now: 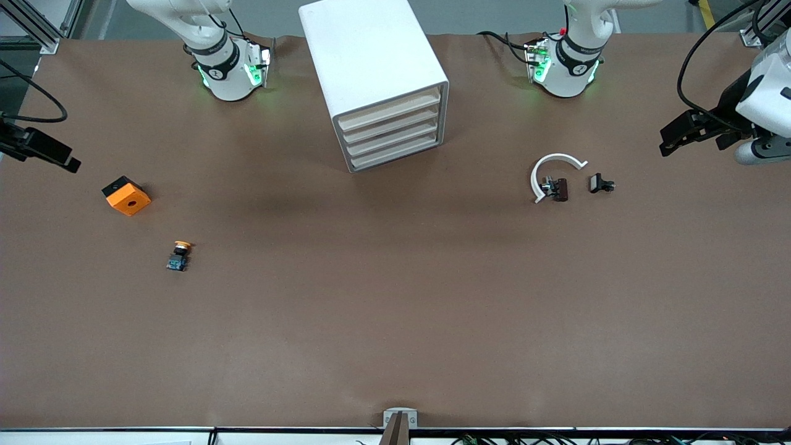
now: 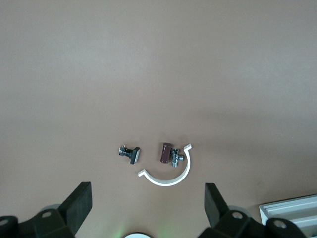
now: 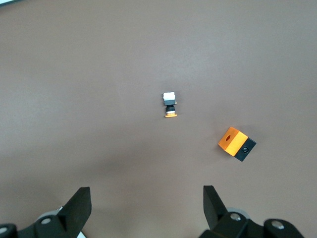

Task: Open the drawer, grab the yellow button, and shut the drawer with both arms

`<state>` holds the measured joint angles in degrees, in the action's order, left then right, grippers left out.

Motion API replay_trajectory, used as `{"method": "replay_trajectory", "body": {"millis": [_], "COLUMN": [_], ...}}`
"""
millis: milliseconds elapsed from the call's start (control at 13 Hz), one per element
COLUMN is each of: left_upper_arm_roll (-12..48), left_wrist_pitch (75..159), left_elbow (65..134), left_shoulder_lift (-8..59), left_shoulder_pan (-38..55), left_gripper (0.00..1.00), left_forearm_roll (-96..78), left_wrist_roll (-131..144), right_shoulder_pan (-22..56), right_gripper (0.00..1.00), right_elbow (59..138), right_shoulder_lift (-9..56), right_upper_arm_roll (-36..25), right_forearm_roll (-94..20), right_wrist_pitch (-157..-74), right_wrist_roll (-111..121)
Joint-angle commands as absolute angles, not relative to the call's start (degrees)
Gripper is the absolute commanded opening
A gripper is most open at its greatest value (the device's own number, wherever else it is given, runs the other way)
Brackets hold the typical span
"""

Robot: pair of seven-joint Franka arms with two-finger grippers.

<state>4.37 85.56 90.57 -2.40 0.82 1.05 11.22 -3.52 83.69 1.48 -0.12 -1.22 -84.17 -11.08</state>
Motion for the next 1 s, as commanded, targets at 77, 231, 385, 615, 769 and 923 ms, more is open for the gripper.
{"method": "replay_trajectory", "body": {"millis": [77, 231, 385, 615, 769, 923], "left_upper_arm_roll": [3.96, 4.04, 4.04, 3.96, 4.04, 4.04], "left_wrist_pitch": [84.55, 84.38, 84.37, 84.37, 84.29, 84.03], "left_elbow": [91.67, 91.23, 90.27, 88.33, 88.33, 88.42], "left_shoulder_lift": [-4.22, -3.78, -3.26, -2.37, -2.29, -2.29], "left_shoulder_pan": [-0.70, -0.62, -0.62, -0.62, -0.53, -0.53], "left_gripper": [1.00, 1.00, 1.00, 1.00, 1.00, 1.00], "left_forearm_roll": [0.35, 0.44, 0.44, 0.44, 0.44, 0.53], "left_wrist_roll": [10.46, 10.28, 10.20, 10.55, 10.55, 10.46], "right_shoulder_pan": [-8.61, -8.79, -8.70, -5.73, -1.95, -1.58], "right_gripper": [1.00, 1.00, 1.00, 1.00, 1.00, 1.00], "right_elbow": [82.35, 82.35, 82.35, 82.27, 82.27, 82.27], "right_shoulder_lift": [1.67, 1.67, 1.58, 1.58, 1.58, 1.67], "right_upper_arm_roll": [4.31, 4.13, 3.78, 2.11, 2.11, 1.76], "right_forearm_roll": [-2.02, -2.11, -1.41, -0.01, 5.69, 3.53], "right_wrist_pitch": [-83.41, -83.41, -83.41, -83.93, -83.67, -85.42], "right_wrist_roll": [-9.59, -7.21, -7.55, -7.64, -7.91, -7.91]}}
